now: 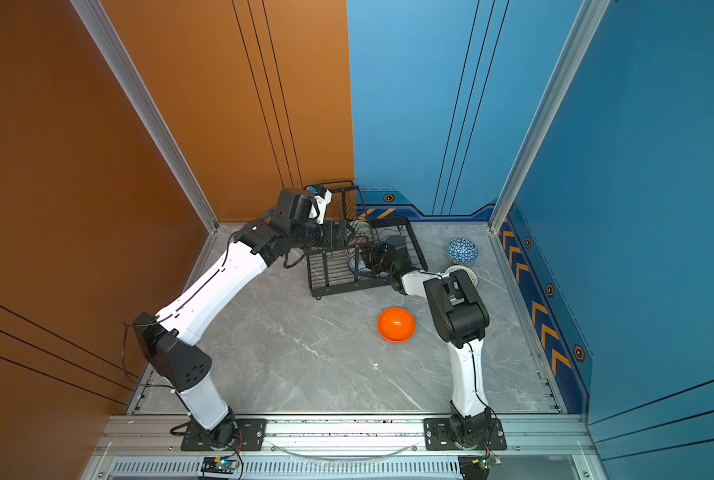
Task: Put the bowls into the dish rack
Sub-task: 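Set the floral bowl in the rack slots beside the orange-and-blue bowl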
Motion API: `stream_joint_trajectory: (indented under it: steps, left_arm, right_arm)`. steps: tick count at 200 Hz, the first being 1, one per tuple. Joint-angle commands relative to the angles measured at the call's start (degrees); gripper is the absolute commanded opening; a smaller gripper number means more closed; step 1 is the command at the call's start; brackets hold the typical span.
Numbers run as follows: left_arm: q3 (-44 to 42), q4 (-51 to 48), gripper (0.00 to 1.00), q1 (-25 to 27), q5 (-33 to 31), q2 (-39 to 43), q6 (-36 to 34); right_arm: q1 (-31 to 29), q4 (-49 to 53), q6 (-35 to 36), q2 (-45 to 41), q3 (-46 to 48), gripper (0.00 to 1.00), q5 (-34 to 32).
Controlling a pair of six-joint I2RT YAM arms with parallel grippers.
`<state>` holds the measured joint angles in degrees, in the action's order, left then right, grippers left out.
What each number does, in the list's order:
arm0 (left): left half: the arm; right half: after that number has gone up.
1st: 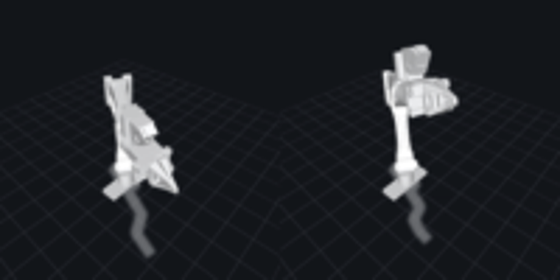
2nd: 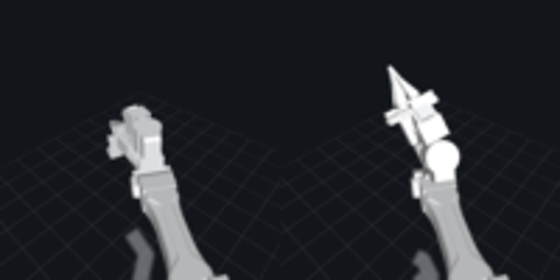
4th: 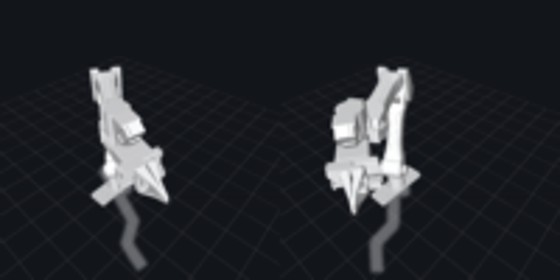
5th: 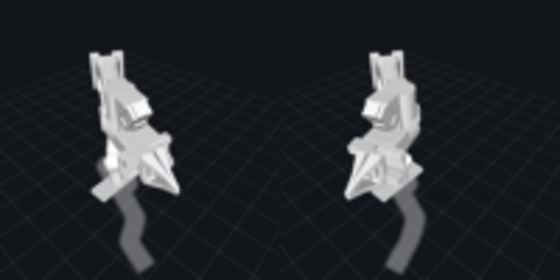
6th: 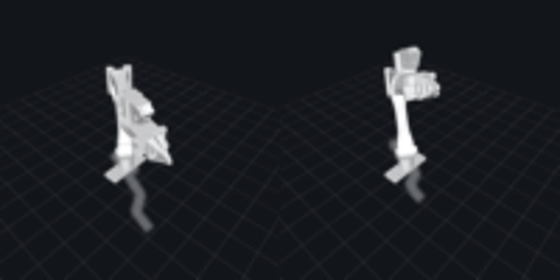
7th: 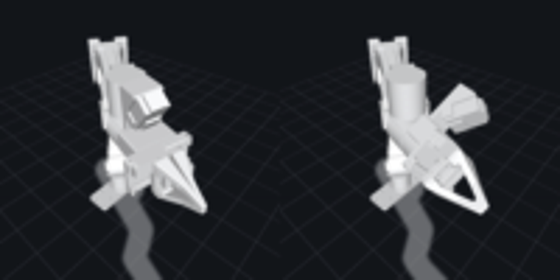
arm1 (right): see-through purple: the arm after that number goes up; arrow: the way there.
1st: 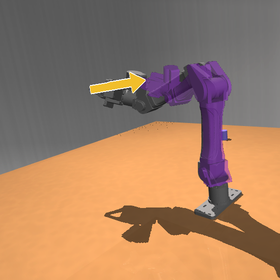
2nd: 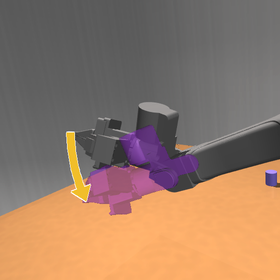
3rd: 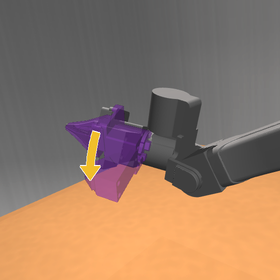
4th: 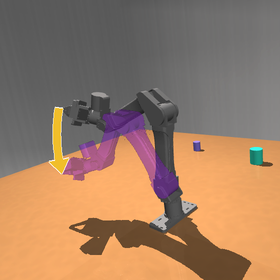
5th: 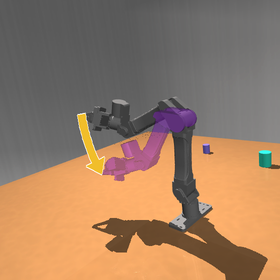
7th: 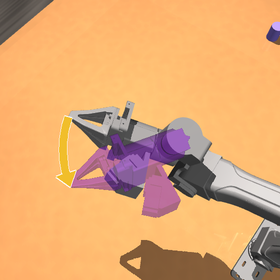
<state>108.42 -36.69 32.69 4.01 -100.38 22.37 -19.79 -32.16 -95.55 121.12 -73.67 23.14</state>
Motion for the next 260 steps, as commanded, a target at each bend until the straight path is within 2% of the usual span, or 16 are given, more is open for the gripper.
stream_joint_trajectory:
  steps: [1, 115, 260]
  left_arm:
    - [-0.5, -0.3, 0.98, 0.1, -2.2, 1.5, 0.0]
    - [1.8, 0.2, 0.98, 1.5, -3.8, -0.9, 0.5]
    - [1.4, 0.7, 0.98, 2.1, -4.7, -1.0, 0.8]
  right_arm:
    - [0.8, 4.2, 2.9, -1.9, -1.9, 0.3, 1.7]
    - [3.8, 8.7, 6.1, -5.7, -2.9, 0.39, 4.3]
    - [7.0, 18.2, 14.6, -14.2, 0.1, 0.54, 7.3]
